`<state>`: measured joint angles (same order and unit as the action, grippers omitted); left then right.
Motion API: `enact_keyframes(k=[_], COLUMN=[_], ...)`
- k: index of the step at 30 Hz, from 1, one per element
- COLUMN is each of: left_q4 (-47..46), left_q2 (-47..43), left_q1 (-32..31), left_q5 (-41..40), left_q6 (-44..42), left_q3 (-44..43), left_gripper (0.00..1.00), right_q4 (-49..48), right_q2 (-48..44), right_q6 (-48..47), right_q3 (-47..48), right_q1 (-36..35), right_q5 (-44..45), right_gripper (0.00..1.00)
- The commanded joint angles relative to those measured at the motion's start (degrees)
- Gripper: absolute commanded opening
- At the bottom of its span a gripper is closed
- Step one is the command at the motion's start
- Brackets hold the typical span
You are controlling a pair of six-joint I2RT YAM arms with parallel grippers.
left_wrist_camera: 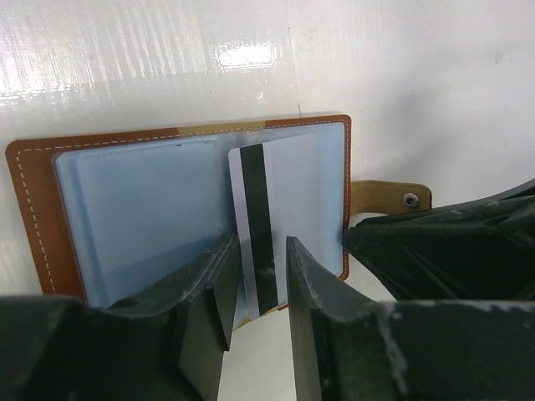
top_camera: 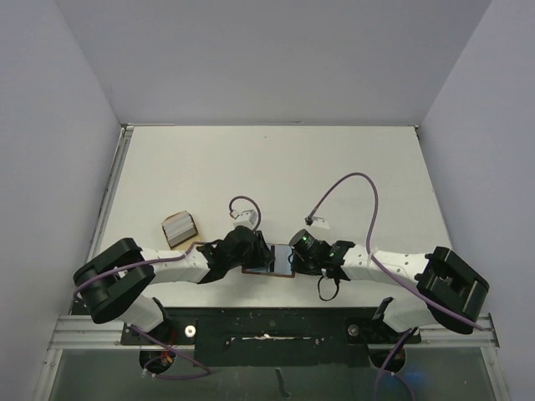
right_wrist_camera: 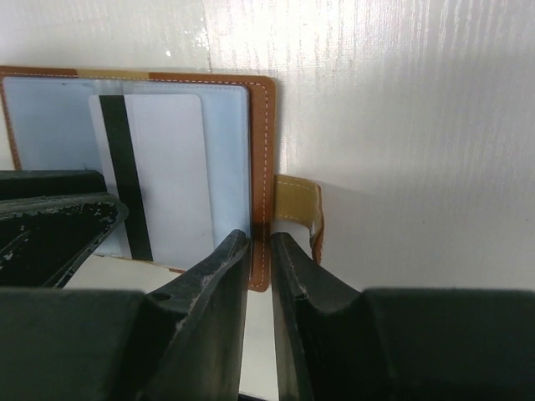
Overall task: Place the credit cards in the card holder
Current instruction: Insert the credit card into the card holder.
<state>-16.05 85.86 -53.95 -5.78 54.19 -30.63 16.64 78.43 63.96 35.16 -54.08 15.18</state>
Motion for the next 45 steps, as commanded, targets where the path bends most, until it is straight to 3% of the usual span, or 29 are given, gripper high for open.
enact_keyframes(k=[1, 12, 25, 35, 40, 45], left_q4=[-0.4, -2.5, -11.5, -13.9, -14.8, -7.0], left_q2=[-2.7, 0.9, 4.2, 6.6, 7.0, 6.1], left_q1=[0.2, 0.2, 0.1, 0.1, 0.2, 0.3], left_q5=[-0.3, 1.0, 6.3, 8.6, 7.6, 4.7], left_q6=[-0.6, -0.2, -1.8, -2.5, -1.2, -3.6], left_q3=[-2.3, -3.1, -4.0, -6.3, -6.8, -12.0], left_gripper=[0.29, 0.29, 0.24, 0.24, 0.25, 0.33], right_q4=[1.1, -3.4, -8.1, -4.1, -0.5, 1.7], right_q2=[-4.7, -2.2, -0.7, -5.9, -10.7, -13.4], right_q6=[-0.5, -1.2, -0.9, -3.1, -4.5, -5.1], right_q3=[0.8, -1.1, -4.2, -5.2, -4.0, -2.5], right_q1=[0.3, 1.6, 1.9, 5.1, 5.9, 6.0], right_q5=[0.9, -1.5, -1.9, 0.7, 2.8, 3.0], right_gripper=[0.19, 0.17, 0.14, 0.15, 0.20, 0.26])
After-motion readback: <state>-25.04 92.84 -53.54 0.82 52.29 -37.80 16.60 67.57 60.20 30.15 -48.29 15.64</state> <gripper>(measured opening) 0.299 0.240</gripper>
